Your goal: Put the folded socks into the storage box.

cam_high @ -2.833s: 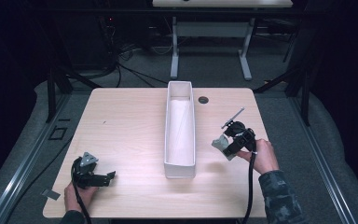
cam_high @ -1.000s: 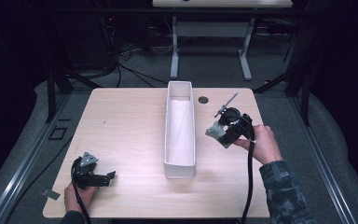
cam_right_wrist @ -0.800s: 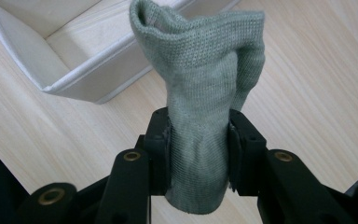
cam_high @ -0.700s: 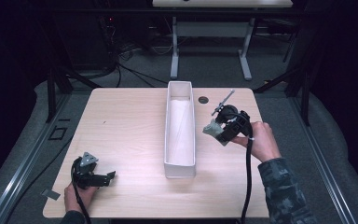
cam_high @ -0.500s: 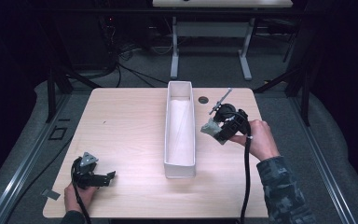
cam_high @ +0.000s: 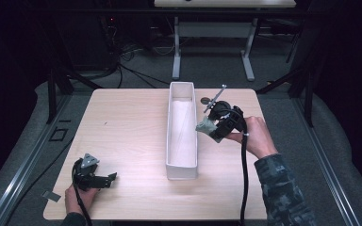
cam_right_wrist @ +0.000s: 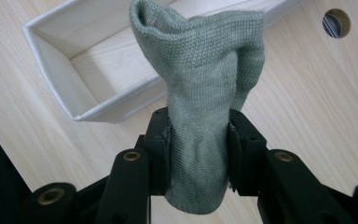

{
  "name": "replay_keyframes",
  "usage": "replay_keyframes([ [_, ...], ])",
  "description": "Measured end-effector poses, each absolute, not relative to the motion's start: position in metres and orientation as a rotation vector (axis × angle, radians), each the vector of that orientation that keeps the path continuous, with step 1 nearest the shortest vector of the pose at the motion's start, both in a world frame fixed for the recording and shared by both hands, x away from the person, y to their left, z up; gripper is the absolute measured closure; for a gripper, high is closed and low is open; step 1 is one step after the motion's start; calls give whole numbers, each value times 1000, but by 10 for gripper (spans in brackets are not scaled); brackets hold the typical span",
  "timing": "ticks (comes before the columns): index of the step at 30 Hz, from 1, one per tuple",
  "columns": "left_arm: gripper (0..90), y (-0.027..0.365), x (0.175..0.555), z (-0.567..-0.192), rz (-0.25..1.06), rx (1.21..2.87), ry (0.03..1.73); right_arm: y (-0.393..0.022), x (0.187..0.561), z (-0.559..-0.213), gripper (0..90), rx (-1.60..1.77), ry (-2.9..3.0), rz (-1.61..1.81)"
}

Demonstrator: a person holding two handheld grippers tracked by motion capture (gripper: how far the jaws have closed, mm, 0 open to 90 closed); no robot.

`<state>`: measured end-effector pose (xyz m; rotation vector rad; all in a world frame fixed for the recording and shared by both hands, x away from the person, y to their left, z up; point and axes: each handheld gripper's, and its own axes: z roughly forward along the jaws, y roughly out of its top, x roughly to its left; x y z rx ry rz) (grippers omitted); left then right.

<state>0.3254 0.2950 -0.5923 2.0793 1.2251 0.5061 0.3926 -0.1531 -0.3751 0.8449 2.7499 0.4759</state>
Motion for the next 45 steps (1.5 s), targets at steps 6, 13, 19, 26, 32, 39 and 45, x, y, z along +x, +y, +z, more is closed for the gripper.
replay_keyframes([
  [6, 0, 295, 325, -592, 505, 2080, 1224, -144, 392, -374, 647, 791, 2763, 483],
  [13, 0, 295, 325, -592, 506, 2079, 1225, -136, 391, -372, 647, 740, 2779, 496],
  [19, 0, 295, 325, -592, 505, 2080, 1224, -124, 389, -371, 647, 668, 2797, 500],
  [26, 0, 295, 325, -592, 505, 2080, 1224, -115, 388, -372, 649, 612, 2814, 489],
  [32, 0, 295, 325, -592, 506, 2079, 1225, -103, 387, -376, 649, 538, 2846, 473],
  [39, 0, 295, 325, -592, 506, 2080, 1224, -93, 385, -380, 648, 485, 2884, 481],
  [45, 0, 295, 325, -592, 505, 2081, 1224, -85, 384, -383, 649, 430, 2908, 495],
])
